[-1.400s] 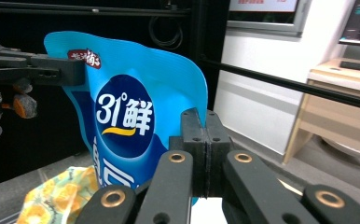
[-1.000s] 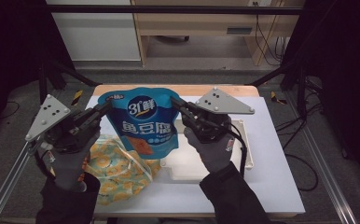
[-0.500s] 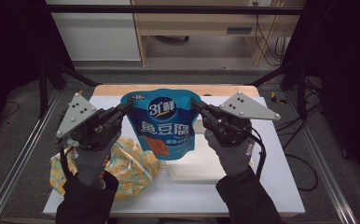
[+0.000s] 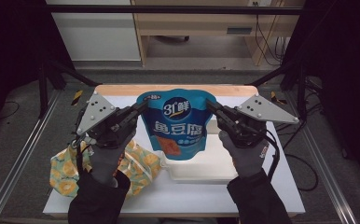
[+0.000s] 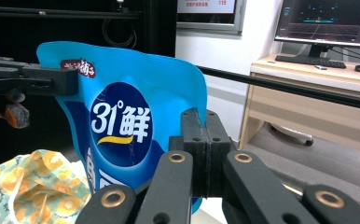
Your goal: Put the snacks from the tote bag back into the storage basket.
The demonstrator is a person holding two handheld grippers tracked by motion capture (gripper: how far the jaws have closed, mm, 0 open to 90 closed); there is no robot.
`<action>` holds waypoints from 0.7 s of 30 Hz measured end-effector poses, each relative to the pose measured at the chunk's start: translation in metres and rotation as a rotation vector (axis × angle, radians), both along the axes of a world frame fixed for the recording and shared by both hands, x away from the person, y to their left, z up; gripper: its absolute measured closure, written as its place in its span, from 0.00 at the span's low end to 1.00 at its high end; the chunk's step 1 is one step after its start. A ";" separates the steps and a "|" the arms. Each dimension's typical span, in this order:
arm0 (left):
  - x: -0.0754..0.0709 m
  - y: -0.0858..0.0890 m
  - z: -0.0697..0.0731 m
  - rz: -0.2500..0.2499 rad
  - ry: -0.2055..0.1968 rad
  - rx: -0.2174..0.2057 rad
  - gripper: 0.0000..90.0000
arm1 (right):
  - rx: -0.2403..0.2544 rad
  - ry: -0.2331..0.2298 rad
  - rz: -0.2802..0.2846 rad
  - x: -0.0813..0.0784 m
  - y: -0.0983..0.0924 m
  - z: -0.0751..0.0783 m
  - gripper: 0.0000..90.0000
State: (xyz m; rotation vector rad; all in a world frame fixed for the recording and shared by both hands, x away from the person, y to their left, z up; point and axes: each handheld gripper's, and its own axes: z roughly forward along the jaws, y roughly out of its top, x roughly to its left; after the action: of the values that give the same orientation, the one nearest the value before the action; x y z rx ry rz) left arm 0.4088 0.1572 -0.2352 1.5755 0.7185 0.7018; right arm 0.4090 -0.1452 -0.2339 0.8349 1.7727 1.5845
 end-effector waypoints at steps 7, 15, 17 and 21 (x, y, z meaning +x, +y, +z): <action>0.002 -0.012 -0.003 -0.020 0.001 0.006 1.00 | 0.005 0.005 -0.018 -0.003 -0.012 -0.003 1.00; 0.004 -0.021 -0.009 -0.034 0.007 0.015 1.00 | 0.009 0.009 -0.032 -0.004 -0.022 -0.011 1.00; 0.005 -0.023 -0.011 -0.039 0.002 0.022 1.00 | 0.008 0.014 -0.035 -0.004 -0.025 -0.013 1.00; 0.007 -0.026 -0.016 -0.045 0.006 0.029 1.00 | 0.008 0.023 -0.040 -0.004 -0.027 -0.018 1.00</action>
State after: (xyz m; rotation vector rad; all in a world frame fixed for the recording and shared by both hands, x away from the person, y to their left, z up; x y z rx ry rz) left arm 0.4161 0.1316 -0.2513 1.6155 0.6783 0.6775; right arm 0.4054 -0.1724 -0.2524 0.8908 1.7559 1.5626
